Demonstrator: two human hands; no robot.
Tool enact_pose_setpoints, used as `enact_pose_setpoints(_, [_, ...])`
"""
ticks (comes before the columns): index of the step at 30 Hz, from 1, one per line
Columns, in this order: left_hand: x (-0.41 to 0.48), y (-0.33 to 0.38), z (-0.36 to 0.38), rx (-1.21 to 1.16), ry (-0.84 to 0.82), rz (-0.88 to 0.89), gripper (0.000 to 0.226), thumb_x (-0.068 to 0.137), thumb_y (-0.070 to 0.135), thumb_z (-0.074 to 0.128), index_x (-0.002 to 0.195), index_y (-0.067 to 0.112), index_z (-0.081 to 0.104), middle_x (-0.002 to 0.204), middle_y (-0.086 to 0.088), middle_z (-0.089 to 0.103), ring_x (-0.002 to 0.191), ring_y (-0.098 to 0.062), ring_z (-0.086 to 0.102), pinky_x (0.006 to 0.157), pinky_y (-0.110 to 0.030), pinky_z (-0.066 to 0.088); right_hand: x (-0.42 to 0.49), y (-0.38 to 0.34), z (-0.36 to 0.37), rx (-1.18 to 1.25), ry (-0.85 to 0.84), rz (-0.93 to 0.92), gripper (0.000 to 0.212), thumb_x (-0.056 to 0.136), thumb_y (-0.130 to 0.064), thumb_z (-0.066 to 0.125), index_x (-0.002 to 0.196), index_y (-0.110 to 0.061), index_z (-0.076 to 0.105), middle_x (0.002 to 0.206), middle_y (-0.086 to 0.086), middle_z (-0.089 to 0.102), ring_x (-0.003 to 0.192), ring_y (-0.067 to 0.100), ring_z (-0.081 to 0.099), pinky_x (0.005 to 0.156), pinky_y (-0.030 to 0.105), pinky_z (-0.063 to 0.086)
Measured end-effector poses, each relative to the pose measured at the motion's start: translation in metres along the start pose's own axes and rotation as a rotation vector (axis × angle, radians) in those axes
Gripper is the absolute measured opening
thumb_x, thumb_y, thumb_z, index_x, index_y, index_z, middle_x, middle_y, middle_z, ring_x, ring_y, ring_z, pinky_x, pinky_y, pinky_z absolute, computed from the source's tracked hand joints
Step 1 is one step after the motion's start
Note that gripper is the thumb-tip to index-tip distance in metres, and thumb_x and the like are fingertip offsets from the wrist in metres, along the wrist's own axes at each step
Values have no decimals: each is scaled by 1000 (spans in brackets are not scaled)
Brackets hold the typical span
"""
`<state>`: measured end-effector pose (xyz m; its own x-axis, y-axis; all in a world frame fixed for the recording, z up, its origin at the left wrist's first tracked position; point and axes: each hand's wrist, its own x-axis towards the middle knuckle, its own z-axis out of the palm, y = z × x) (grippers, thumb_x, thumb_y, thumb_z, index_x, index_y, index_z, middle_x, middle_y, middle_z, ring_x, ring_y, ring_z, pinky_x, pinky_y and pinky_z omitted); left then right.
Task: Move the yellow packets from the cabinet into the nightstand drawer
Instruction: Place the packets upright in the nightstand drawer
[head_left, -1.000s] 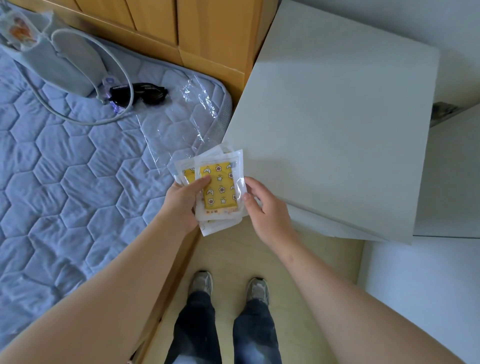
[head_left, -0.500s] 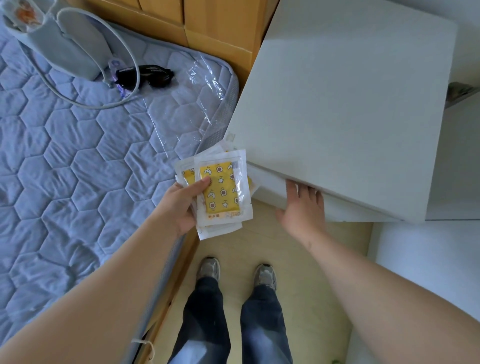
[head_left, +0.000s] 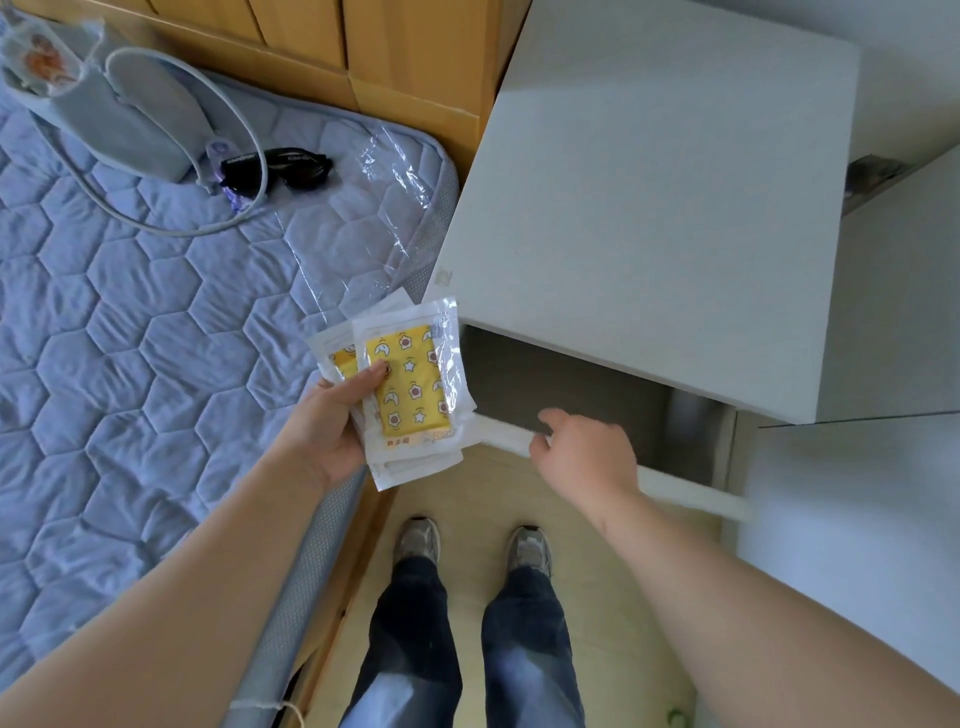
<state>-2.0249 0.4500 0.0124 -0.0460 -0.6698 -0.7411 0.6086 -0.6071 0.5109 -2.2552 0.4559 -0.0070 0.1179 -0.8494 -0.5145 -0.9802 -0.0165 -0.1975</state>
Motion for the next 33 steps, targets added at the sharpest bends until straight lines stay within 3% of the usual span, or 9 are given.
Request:
enact_pose_setpoints(4, [-1,-9,1,24,-53,-51,21,67,12,68,87,11,75,93,-13,73,80,-29,72,57,-47,58,-8,9,16,291,-167,182,42,98,-34,36,138,-25,43,135,-2,53,123,21,49,99,33,35])
enact_pose_setpoints(8, [-1,-20,2,110,-188,-161,74,27,20,97,96,9,72,95,-15,73,81,-30,72,60,-43,57,-3,15,20,1039,-212,460,41,98,-42,39,126,-17,54,124,4,60,110,24,56,95,34,40])
enact_pose_setpoints(10, [1,-26,7,169,-243,-233,68,30,21,97,92,10,74,94,-15,73,80,-29,72,61,-42,58,-1,16,19,1345,-304,539,43,96,-51,37,114,-19,59,117,6,63,101,26,60,94,38,44])
enact_pose_setpoints(12, [2,-32,18,232,-251,-313,53,51,21,91,98,10,70,93,-14,73,79,-28,72,61,-43,59,2,18,20,1485,-355,524,55,92,-62,33,114,-20,62,118,9,65,103,29,63,95,41,47])
enact_pose_setpoints(14, [7,-38,27,335,-225,-365,33,74,20,73,105,12,64,96,-12,73,82,-28,72,68,-46,59,6,19,21,1552,-396,483,68,89,-70,26,116,-20,64,117,12,67,107,32,63,96,43,48])
enact_pose_setpoints(19, [30,-58,42,520,-82,-422,21,87,15,61,108,16,63,101,-9,73,90,-29,71,73,-49,57,8,31,31,1657,-480,442,74,87,-71,22,118,-19,64,97,7,71,83,19,68,89,40,50])
enact_pose_setpoints(22, [51,-77,41,624,41,-356,25,85,14,66,109,18,62,99,-6,73,88,-27,71,72,-48,57,12,39,46,1746,-495,431,69,88,-70,21,117,-23,63,106,6,70,100,23,65,89,46,49])
enact_pose_setpoints(27, [86,-114,31,691,177,-313,40,80,20,72,117,21,56,107,-5,69,92,-27,69,84,-52,54,34,31,84,1539,-407,368,23,89,-33,61,112,-27,60,110,0,69,103,19,66,93,45,51])
enact_pose_setpoints(33, [116,-135,8,569,192,-402,32,91,11,57,123,14,54,110,-13,68,99,-32,67,91,-52,50,57,32,139,1466,-274,518,25,84,-10,69,106,-20,61,110,3,68,99,20,65,87,34,51])
